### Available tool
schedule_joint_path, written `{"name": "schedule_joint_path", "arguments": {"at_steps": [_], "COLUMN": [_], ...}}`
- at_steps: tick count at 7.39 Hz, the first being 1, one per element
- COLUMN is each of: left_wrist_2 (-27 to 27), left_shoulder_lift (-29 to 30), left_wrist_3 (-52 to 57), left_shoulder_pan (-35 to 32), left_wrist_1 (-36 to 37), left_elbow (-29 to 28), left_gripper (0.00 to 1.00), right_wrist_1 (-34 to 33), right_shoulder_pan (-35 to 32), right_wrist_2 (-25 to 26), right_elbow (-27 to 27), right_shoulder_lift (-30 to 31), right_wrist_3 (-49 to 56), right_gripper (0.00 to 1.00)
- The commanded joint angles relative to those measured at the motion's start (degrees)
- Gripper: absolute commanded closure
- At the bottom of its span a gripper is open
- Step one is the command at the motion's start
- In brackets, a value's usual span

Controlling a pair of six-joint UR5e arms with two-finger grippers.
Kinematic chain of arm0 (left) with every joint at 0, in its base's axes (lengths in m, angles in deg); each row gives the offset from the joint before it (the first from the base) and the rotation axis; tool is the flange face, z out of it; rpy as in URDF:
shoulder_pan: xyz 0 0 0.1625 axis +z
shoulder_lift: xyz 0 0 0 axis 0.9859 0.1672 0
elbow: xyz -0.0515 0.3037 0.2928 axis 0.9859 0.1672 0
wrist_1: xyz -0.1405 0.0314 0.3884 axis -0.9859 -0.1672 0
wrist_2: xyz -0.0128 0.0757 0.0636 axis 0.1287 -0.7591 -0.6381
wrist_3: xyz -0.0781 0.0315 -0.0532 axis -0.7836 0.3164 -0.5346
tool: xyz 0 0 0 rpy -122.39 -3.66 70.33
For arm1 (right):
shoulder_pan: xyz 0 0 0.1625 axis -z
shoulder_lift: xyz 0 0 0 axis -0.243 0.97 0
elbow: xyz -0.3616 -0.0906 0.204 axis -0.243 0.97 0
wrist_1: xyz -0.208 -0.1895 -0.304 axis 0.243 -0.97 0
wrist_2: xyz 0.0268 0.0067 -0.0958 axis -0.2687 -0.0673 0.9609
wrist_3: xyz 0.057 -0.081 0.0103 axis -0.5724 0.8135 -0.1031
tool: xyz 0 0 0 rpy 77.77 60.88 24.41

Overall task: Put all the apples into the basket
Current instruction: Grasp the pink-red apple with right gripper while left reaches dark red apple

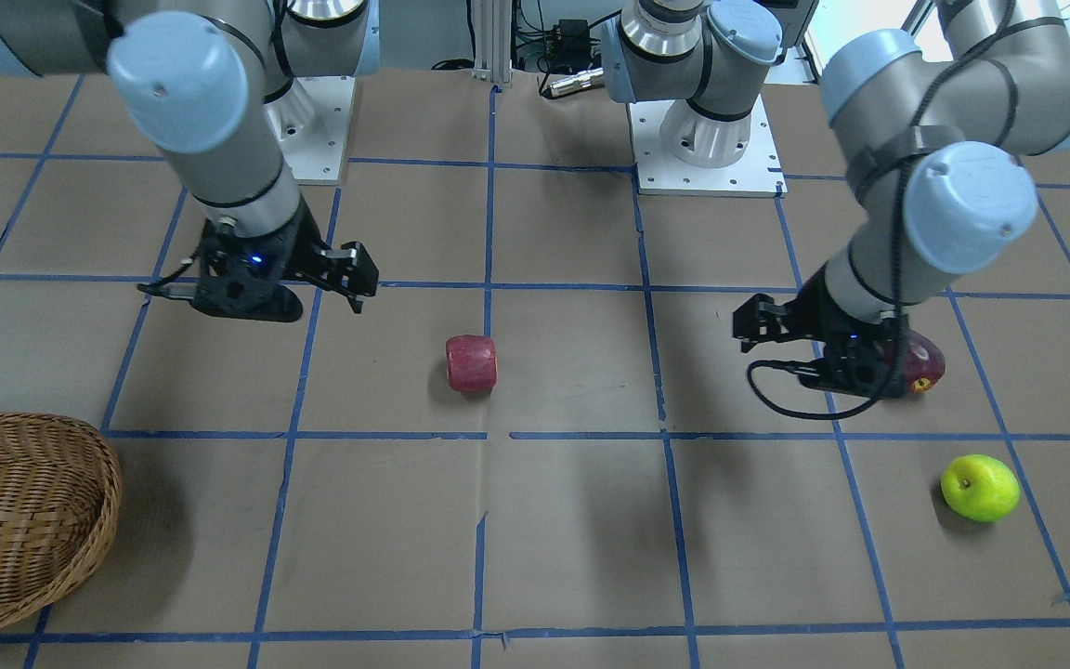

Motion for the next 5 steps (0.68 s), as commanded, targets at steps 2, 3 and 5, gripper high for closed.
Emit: {"name": "schedule_joint_path", "arguments": {"at_steps": [2,3,5], "left_wrist_2": [0.08,-0.18,-1.05], "left_shoulder_lift": [1.92,2.28,2.9], "left_wrist_3": [9.85,10.02,10.9], "left_shoulder_pan": [20.02,20.94,24.7], "left_wrist_1": [9.08,16.85,24.04], "left_elbow": [7.88,10.95,15.28], "left_gripper": [0.0,0.0,0.0], "right_wrist_1": [-4.82,-7.78,-8.86], "right_shoulder_pan": [-8.39,-10.23,-11.13], "right_wrist_2": [-3.12,-3.75,-4.89], "right_elbow": [0.2,0.38,1.69], "right_shoulder_lift": [-9.13,-11.5,-14.15], "right_wrist_3": [-4.7,-4.26,-4.26], "right_gripper": [0.0,0.0,0.0]}}
